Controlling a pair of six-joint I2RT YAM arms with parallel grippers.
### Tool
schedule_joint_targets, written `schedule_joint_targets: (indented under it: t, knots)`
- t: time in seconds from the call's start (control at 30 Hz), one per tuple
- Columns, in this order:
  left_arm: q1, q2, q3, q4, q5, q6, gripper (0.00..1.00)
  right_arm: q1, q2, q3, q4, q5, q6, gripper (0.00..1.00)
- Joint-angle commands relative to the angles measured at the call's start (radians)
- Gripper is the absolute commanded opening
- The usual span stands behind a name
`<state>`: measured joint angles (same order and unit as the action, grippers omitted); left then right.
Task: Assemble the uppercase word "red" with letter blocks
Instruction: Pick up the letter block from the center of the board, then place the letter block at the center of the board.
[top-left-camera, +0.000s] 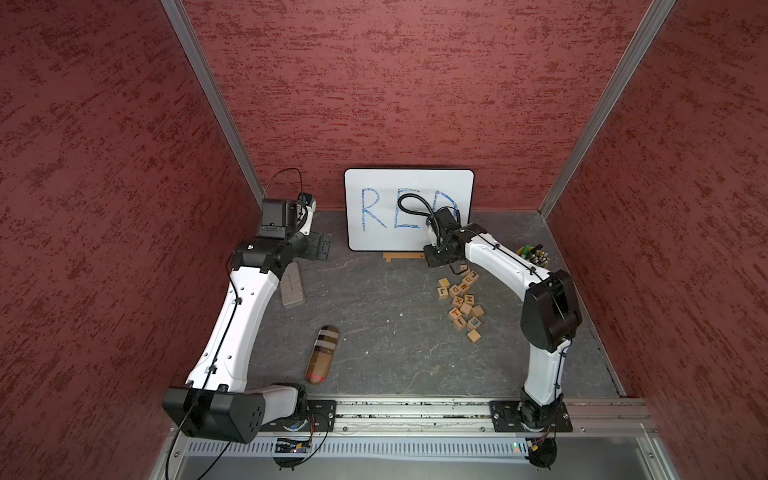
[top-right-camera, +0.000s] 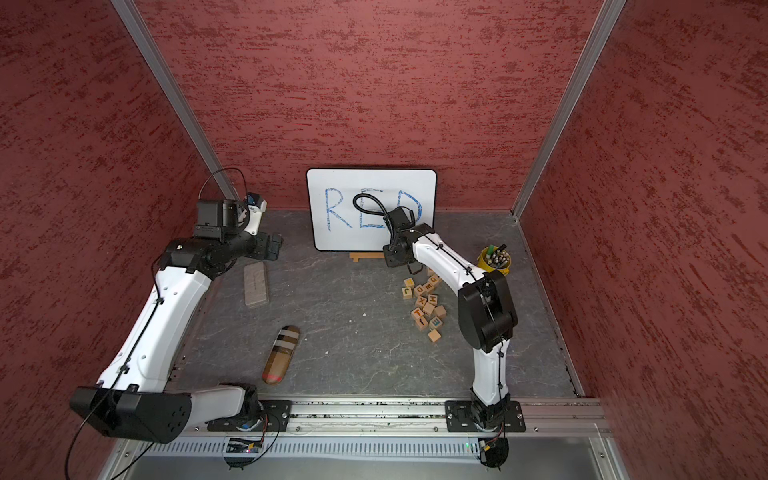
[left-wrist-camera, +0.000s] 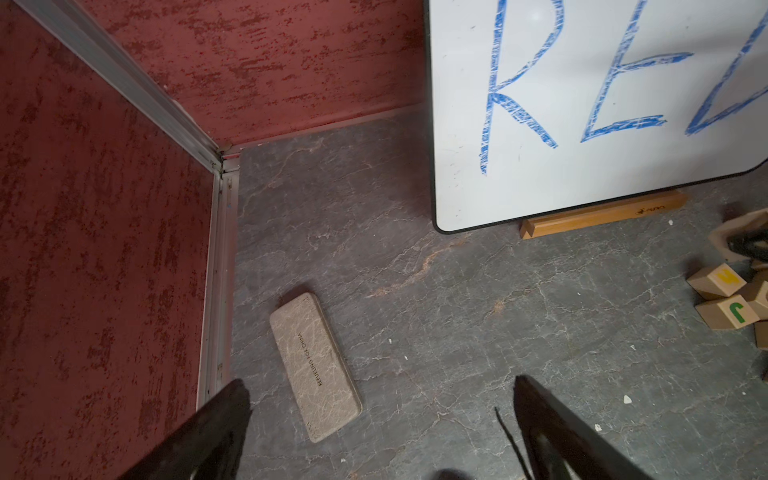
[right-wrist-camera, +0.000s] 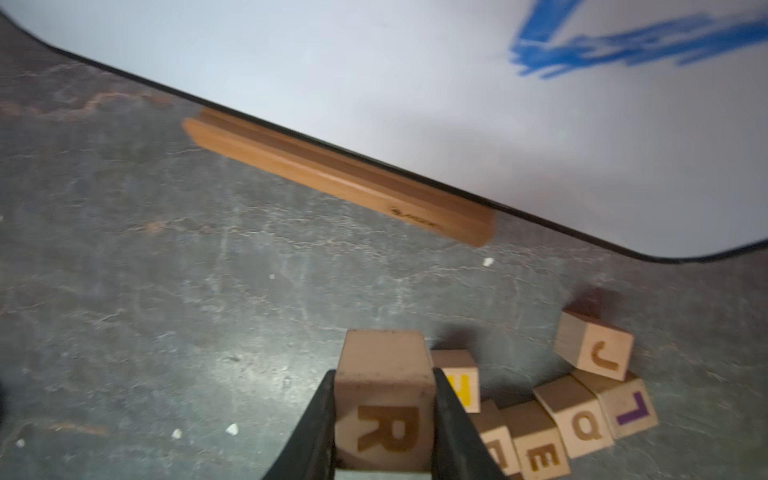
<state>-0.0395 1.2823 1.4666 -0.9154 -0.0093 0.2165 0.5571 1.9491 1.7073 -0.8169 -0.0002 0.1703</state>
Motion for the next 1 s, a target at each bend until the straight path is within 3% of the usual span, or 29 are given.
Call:
schedule_joint_targets:
  t: [0.0, 0.27, 0.97]
  knots:
    - [0.065, -0.029, 0.018, -0.030, 0.085, -0.030, 0.99, 0.058, 0.043, 0.050, -0.034, -0.048, 0.001, 0.25]
    - [0.219, -0.077, 0.002, -0.063, 0.221, -0.013, 0.99, 0.181, 0.146, 0.084, 0.001, -0.078, 0.033, 0.25]
    - [0.223, -0.129, -0.001, -0.091, 0.253, 0.020, 1.00, 0.281, 0.364, 0.274, -0.103, 0.003, -0.045, 0.27]
